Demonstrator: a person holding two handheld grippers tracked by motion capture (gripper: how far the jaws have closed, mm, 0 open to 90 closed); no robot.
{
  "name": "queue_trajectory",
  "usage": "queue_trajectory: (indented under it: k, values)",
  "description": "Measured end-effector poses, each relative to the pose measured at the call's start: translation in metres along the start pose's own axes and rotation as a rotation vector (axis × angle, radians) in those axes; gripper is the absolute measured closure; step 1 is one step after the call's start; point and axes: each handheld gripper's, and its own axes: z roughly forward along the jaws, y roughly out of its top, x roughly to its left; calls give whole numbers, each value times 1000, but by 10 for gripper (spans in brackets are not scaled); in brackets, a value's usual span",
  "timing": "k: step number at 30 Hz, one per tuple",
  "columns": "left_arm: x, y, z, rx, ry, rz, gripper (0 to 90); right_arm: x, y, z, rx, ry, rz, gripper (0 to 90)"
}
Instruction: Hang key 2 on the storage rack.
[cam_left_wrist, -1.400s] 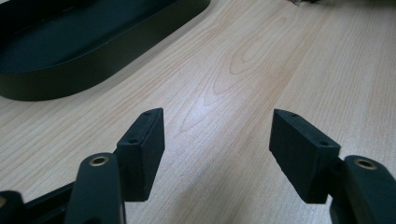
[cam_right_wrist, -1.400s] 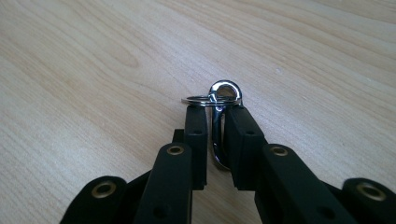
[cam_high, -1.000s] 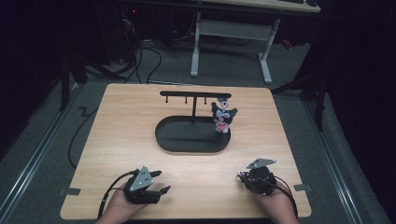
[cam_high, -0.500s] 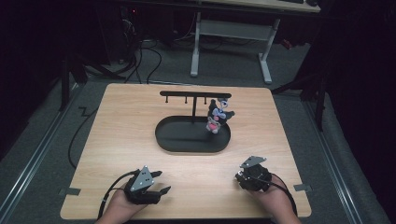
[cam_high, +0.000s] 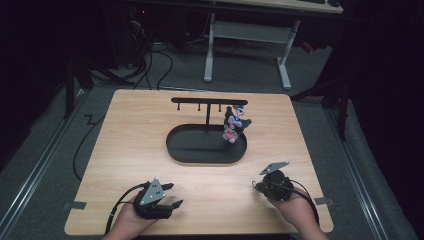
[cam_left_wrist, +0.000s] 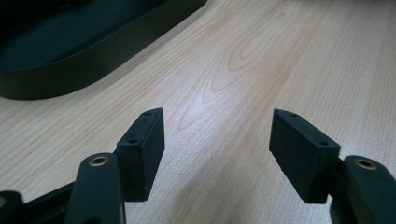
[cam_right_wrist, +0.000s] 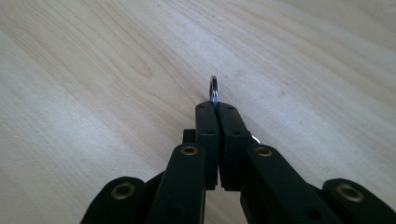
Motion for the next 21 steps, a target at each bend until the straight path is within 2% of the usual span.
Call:
queue_trajectory:
  k: [4,8,11,21]
  values:
    - [0,0,-1,-2,1,0,364,-7,5,-1,41,50,28,894]
    - [0,0,-1,-4,1,-1,364,-11,10,-5,66,72,54,895]
    - [0,0,-2,-6,1,-2,365,-14,13,-10,70,90,56,895]
    - [0,1,-2,-10,1,-1,365,-19,25,-34,34,143,80,896]
